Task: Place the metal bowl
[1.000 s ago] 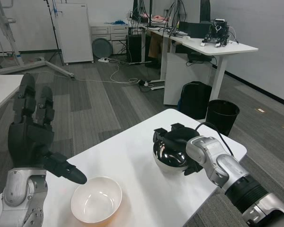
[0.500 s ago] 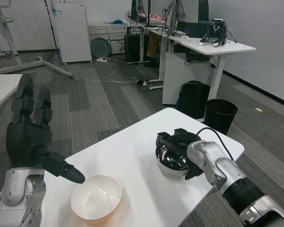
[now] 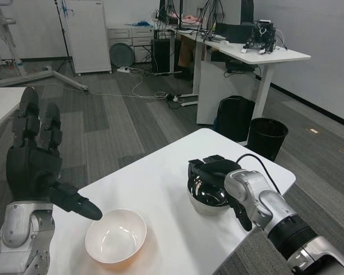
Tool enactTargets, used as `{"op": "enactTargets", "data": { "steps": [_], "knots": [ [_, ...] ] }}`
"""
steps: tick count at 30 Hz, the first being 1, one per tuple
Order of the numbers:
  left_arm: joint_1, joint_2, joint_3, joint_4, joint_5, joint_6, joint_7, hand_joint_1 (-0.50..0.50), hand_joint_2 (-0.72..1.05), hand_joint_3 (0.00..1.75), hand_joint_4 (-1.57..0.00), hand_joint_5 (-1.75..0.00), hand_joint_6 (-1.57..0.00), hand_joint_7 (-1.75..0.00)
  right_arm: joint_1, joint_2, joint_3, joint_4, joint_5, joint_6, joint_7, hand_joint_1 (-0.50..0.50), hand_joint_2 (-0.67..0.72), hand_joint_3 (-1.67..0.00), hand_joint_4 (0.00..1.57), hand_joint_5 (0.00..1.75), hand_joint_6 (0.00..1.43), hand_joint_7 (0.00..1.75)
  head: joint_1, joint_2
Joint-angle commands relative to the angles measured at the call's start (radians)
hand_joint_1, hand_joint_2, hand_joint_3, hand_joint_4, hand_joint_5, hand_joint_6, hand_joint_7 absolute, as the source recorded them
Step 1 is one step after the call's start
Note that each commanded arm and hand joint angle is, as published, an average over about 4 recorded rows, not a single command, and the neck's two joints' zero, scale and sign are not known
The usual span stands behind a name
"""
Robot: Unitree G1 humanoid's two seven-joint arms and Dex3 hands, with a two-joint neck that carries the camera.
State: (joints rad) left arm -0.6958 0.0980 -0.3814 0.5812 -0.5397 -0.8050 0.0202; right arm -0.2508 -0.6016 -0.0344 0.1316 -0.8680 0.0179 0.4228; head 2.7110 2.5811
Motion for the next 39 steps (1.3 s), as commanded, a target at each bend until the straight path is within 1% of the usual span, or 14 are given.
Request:
{"op": "enactTargets", "data": {
  "steps": [1,4,9,13,16,18,19,20,22,23,24,26,32,39],
  "knots": [
    [-0.011,0.010,0.001,0.006,-0.007,-0.008,0.000,-0.50,-0.50,0.00,0.00,-0.10,0.00,0.00,0.021,0.008,-0.001,-0.020,-0.003,0.009,0.010,-0.42,0.72,0.00,0.00,0.00,0.09,1.27,-0.002,0.000],
    [-0.010,0.011,0.001,0.007,-0.009,-0.008,0.000,-0.50,-0.53,0.00,0.00,-0.10,0.00,0.00,0.021,0.008,-0.006,-0.041,-0.004,0.014,0.010,-0.42,0.72,0.00,0.00,0.00,0.01,1.17,-0.001,0.000],
    [-0.010,0.011,0.001,0.008,-0.011,-0.008,0.000,-0.50,-0.53,0.00,0.00,-0.10,0.00,0.00,0.024,0.008,-0.023,-0.093,-0.011,0.017,0.011,-0.42,0.72,0.00,0.00,0.00,0.00,0.93,-0.004,0.000],
    [-0.010,0.011,0.001,0.008,-0.012,-0.008,0.000,-0.50,-0.48,0.04,0.00,-0.03,0.00,0.00,0.026,0.008,-0.035,-0.122,-0.013,0.021,0.008,-0.43,0.72,0.00,0.00,0.00,0.00,0.37,-0.004,0.005],
    [-0.007,0.010,-0.001,0.008,-0.014,-0.009,0.000,-0.50,-0.48,0.00,0.00,-0.08,0.00,0.00,0.029,0.006,-0.046,-0.145,-0.014,0.022,-0.002,-0.45,0.72,0.00,0.00,0.00,0.00,0.14,0.000,0.010],
    [-0.005,0.009,-0.001,0.008,-0.014,-0.010,0.000,-0.50,-0.46,0.00,0.00,-0.10,0.00,0.00,0.032,0.005,-0.053,-0.157,-0.014,0.022,-0.009,-0.45,0.72,0.00,0.00,0.00,0.00,0.12,0.001,0.013],
    [-0.004,0.009,-0.001,0.007,-0.014,-0.010,0.000,-0.50,-0.48,0.00,0.00,-0.10,0.00,0.00,0.034,0.006,-0.060,-0.168,-0.014,0.022,-0.013,-0.45,0.72,0.00,0.00,0.00,0.00,0.49,0.000,0.014],
    [-0.003,0.010,-0.001,0.006,-0.014,-0.010,0.000,-0.50,-0.48,0.00,0.00,-0.10,0.00,0.00,0.038,0.008,-0.072,-0.189,-0.015,0.025,-0.017,-0.46,0.72,0.00,0.00,0.00,0.00,0.47,-0.001,0.017],
    [0.000,0.010,-0.001,0.001,-0.014,-0.010,0.000,-0.50,-0.53,0.00,0.00,-0.10,0.00,0.00,0.045,0.011,-0.101,-0.242,-0.019,0.032,-0.022,-0.46,0.72,0.00,0.00,0.00,0.20,0.40,-0.003,0.019],
    [0.002,0.010,-0.002,-0.001,-0.014,-0.010,0.000,-0.50,-0.50,0.00,0.00,-0.10,0.00,0.00,0.048,0.013,-0.114,-0.267,-0.023,0.036,-0.022,-0.46,0.72,0.00,0.00,0.00,0.55,0.00,-0.003,0.021],
    [0.002,0.010,-0.003,-0.003,-0.014,-0.010,0.000,-0.50,-0.50,0.00,0.00,-0.10,0.00,0.00,0.051,0.013,-0.132,-0.297,-0.028,0.039,-0.022,-0.46,0.72,0.00,0.00,0.00,0.89,0.00,-0.003,0.022],
    [0.004,0.011,-0.005,-0.006,-0.014,-0.010,0.000,-0.50,-0.46,0.00,0.00,-0.10,0.00,0.00,0.057,0.015,-0.170,-0.360,-0.037,0.045,-0.023,-0.46,0.72,0.00,0.00,0.00,1.38,0.00,-0.005,0.023],
    [0.008,0.011,-0.007,-0.009,-0.014,-0.010,0.000,-0.50,-0.48,0.00,0.00,-0.10,0.00,0.00,0.088,0.023,-0.327,-0.569,-0.050,0.047,-0.053,-0.46,0.66,0.00,0.00,0.00,1.43,0.00,-0.013,0.034],
    [0.009,0.011,-0.006,-0.009,-0.014,-0.010,0.000,-0.50,-0.46,0.00,0.00,-0.10,0.00,0.00,0.094,0.037,-0.361,-0.601,0.005,0.020,-0.060,-0.46,0.66,0.00,0.00,0.00,1.43,0.00,-0.005,0.033]
  ]
}}
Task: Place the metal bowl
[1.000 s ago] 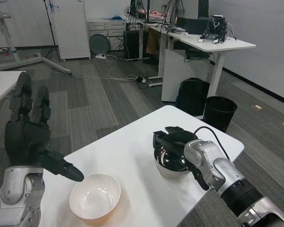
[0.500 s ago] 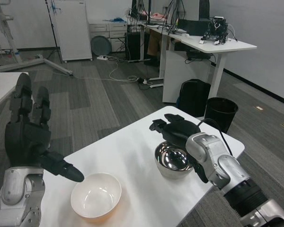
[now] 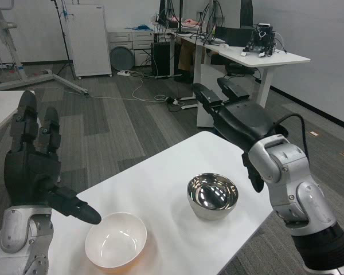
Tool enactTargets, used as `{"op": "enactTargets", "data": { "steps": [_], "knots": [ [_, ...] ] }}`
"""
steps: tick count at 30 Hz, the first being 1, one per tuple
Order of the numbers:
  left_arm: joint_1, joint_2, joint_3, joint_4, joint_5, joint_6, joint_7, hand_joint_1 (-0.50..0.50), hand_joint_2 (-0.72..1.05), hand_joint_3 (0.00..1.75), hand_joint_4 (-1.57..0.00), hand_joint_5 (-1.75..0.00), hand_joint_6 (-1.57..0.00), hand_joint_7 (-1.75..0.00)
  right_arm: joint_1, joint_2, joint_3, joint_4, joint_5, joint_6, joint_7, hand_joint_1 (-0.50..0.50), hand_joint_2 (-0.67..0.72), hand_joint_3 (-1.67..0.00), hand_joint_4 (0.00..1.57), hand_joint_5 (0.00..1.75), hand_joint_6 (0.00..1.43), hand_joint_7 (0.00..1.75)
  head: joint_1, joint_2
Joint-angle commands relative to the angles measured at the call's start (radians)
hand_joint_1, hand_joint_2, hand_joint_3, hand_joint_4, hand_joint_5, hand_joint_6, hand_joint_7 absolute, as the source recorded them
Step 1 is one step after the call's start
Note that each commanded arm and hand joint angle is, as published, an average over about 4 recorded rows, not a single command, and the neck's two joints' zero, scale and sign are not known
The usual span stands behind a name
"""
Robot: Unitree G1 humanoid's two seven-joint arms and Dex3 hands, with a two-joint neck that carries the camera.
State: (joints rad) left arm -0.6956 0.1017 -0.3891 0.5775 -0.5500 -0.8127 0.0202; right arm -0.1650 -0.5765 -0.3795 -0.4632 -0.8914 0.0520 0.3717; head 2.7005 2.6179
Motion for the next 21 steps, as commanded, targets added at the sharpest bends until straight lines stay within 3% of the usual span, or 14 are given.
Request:
{"op": "enactTargets", "data": {
  "steps": [1,8,10,16,21],
  "knots": [
    [0.008,0.007,0.002,-0.005,-0.004,-0.002,0.000,-0.50,-0.46,0.00,0.00,-0.10,0.00,0.00,0.008,0.013,-0.017,-0.006,0.041,-0.019,-0.013,-0.46,0.66,0.00,0.00,0.00,1.43,0.00,0.006,-0.007],
    [0.008,0.006,0.004,-0.005,-0.004,-0.002,0.000,-0.50,-0.46,0.00,0.00,-0.10,0.00,0.00,0.001,0.016,-0.031,-0.004,0.119,-0.039,-0.037,-0.46,0.66,0.00,0.00,0.00,1.43,0.00,0.003,-0.014],
    [0.004,0.006,0.003,-0.004,-0.004,-0.002,0.000,-0.50,-0.46,0.00,0.00,-0.10,0.00,0.00,0.001,0.021,-0.043,0.001,0.185,-0.052,-0.061,-0.46,0.66,0.00,0.00,0.00,1.43,0.00,0.002,-0.022],
    [-0.002,0.004,0.003,0.004,-0.004,-0.002,0.000,-0.50,-0.46,0.00,0.00,-0.10,0.00,0.00,0.004,0.057,-0.082,0.093,0.567,-0.136,-0.185,-0.46,0.66,0.00,0.00,0.00,1.43,0.00,-0.016,-0.018],
    [-0.003,0.003,0.006,0.004,-0.004,-0.006,0.000,-0.50,-0.46,0.00,0.00,-0.10,0.00,0.00,0.005,0.070,-0.090,0.110,0.644,-0.161,-0.207,-0.46,0.66,0.00,0.00,0.00,1.43,0.00,-0.007,-0.025]
  ]
}}
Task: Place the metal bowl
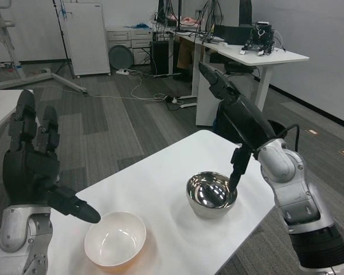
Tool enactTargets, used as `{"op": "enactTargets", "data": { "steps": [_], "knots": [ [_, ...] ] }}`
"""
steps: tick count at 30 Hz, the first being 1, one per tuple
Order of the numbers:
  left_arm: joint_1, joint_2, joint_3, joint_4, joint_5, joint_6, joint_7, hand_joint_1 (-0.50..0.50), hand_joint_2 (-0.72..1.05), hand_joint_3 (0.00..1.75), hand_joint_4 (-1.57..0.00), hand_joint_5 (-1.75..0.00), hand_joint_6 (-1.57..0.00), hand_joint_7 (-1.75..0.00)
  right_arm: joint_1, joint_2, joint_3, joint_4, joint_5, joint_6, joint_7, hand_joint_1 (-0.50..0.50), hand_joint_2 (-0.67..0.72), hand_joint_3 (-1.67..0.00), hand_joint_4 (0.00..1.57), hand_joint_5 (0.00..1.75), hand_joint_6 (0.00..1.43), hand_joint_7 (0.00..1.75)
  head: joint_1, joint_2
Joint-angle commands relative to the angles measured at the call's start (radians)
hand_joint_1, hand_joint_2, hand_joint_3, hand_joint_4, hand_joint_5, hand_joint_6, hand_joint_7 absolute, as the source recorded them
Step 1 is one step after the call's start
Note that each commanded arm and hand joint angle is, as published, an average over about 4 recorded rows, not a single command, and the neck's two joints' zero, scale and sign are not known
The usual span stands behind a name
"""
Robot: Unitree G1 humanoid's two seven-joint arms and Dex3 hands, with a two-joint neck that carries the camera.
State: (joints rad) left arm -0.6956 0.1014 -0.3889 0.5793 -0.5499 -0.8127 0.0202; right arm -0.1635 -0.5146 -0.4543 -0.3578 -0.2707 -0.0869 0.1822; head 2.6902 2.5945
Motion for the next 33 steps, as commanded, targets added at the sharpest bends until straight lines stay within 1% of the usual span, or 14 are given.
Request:
{"op": "enactTargets", "data": {
  "steps": [1,5,9,12,16,18,24,28,30,33],
  "knots": [
    [-0.003,0.004,0.005,0.002,-0.004,-0.006,0.000,-0.50,-0.48,0.00,0.00,-0.10,0.00,0.00,0.005,0.008,-0.016,0.005,0.026,-0.025,-0.020,-0.46,0.66,0.00,0.00,0.00,1.43,0.00,0.004,0.000],
    [-0.008,0.007,0.005,-0.003,-0.005,-0.006,0.000,-0.50,-0.50,0.00,0.00,-0.10,0.00,0.00,0.005,0.011,-0.022,0.007,0.040,-0.038,-0.032,-0.46,0.66,0.00,0.00,0.00,1.43,0.00,-0.002,0.007],
    [-0.005,0.009,0.004,-0.006,-0.005,-0.006,0.000,-0.50,-0.46,0.00,0.00,-0.10,0.00,0.00,0.007,0.018,-0.020,0.007,0.049,-0.043,-0.036,-0.46,0.66,0.00,0.00,0.00,1.43,0.00,-0.002,0.009],
    [-0.002,0.009,0.003,-0.006,-0.008,-0.006,0.000,-0.50,-0.46,0.00,0.00,-0.10,0.00,0.00,0.008,0.021,-0.017,0.008,0.052,-0.045,-0.038,-0.46,0.66,0.00,0.00,0.00,1.43,0.00,0.001,0.016],
    [-0.005,0.016,0.000,-0.002,-0.015,-0.006,0.000,-0.50,-0.55,0.00,0.00,-0.10,0.00,0.00,0.009,0.023,-0.007,0.014,0.053,-0.045,-0.040,-0.46,0.66,0.00,0.00,0.00,1.43,0.00,-0.005,0.005],
    [-0.008,0.019,-0.001,-0.001,-0.018,-0.006,0.000,-0.50,-0.55,0.00,0.00,-0.10,0.00,0.00,0.009,0.027,-0.004,0.017,0.053,-0.046,-0.041,-0.46,0.66,0.00,0.00,0.00,1.43,0.00,-0.008,0.001],
    [-0.015,0.033,0.001,-0.003,-0.023,-0.006,0.000,-0.50,-0.55,0.00,0.00,-0.10,0.00,0.00,0.004,0.038,0.005,0.026,0.052,-0.055,-0.048,-0.46,0.66,0.00,0.00,0.00,1.43,0.00,-0.004,0.028],
    [-0.024,0.047,-0.002,-0.001,-0.039,-0.006,0.000,-0.50,-0.53,0.00,0.00,-0.10,0.00,0.00,-0.005,0.054,0.010,0.030,0.048,-0.060,-0.053,-0.46,0.66,0.00,0.00,0.00,1.43,0.00,0.002,0.039],
    [-0.026,0.055,-0.002,-0.001,-0.045,-0.006,-0.001,-0.50,-0.53,0.00,0.00,-0.05,0.00,0.00,-0.011,0.064,0.015,0.033,0.043,-0.062,-0.054,-0.46,0.66,0.00,0.00,0.00,1.43,0.00,0.005,0.036],
    [-0.032,0.073,-0.002,-0.001,-0.058,-0.006,-0.002,-0.50,-0.55,0.00,0.00,-0.08,0.00,0.00,-0.021,0.082,0.024,0.042,0.035,-0.072,-0.066,-0.46,0.66,0.00,0.00,0.00,1.43,0.00,-0.004,0.029]
  ]
}}
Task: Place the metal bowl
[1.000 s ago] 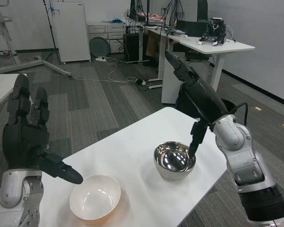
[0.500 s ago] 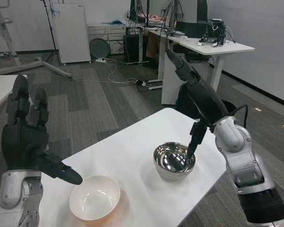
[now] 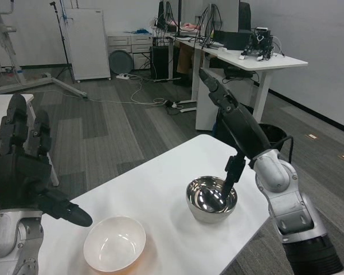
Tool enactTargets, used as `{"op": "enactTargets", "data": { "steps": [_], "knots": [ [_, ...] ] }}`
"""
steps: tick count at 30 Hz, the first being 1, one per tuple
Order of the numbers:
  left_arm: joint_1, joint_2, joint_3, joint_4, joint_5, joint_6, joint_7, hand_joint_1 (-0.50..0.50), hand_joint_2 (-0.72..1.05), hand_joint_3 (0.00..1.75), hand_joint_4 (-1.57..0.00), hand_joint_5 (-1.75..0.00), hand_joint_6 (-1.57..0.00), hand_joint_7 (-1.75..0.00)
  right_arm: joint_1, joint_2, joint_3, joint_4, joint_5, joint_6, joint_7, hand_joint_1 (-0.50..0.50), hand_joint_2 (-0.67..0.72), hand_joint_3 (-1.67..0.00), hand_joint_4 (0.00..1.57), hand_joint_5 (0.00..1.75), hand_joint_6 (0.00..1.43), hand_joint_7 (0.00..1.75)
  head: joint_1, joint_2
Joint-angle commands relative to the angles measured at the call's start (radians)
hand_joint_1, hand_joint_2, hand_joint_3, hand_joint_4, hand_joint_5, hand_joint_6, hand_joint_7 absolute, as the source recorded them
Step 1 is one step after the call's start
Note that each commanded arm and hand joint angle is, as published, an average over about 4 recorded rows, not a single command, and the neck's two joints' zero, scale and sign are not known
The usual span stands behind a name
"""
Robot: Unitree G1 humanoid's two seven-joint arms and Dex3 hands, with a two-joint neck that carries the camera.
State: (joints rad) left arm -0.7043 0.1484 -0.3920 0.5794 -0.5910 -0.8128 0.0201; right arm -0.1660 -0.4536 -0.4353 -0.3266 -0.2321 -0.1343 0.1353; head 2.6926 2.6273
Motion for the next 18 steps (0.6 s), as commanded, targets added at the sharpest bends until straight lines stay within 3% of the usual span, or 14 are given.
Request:
{"op": "enactTargets", "data": {
  "steps": [1,6,10,13,18],
  "knots": [
    [-0.025,0.033,0.001,0.000,-0.023,-0.006,-0.002,-0.50,-0.55,0.00,0.00,-0.10,0.00,0.00,-0.023,0.027,0.008,0.014,-0.007,-0.029,-0.024,-0.46,0.66,0.00,0.00,0.00,1.43,0.00,-0.010,-0.004],
    [-0.029,0.092,-0.011,-0.001,-0.072,-0.008,-0.006,-0.50,-0.55,0.00,0.00,-0.10,0.00,0.00,-0.036,0.090,0.030,0.049,-0.020,-0.107,-0.092,-0.46,0.66,0.00,0.00,0.00,1.43,0.00,0.017,0.003],
    [-0.023,0.135,-0.027,-0.005,-0.100,-0.016,-0.006,-0.50,-0.55,0.00,0.00,-0.10,0.00,0.00,-0.036,0.134,0.045,0.119,0.024,-0.234,-0.183,-0.46,0.66,0.00,0.00,0.00,1.41,0.00,0.037,-0.018],
    [-0.021,0.153,-0.041,-0.008,-0.109,-0.017,-0.006,-0.50,-0.55,0.00,0.00,-0.10,0.00,0.00,-0.036,0.139,0.060,0.133,0.050,-0.249,-0.196,-0.46,0.66,0.00,0.00,0.00,1.40,0.00,0.029,-0.031],
    [-0.017,0.151,-0.048,-0.015,-0.107,-0.017,-0.006,-0.50,-0.55,0.00,0.00,-0.10,0.00,0.00,-0.035,0.138,0.071,0.146,0.053,-0.257,-0.195,-0.46,0.66,0.00,0.00,0.00,1.40,0.00,0.007,-0.027]
  ]
}}
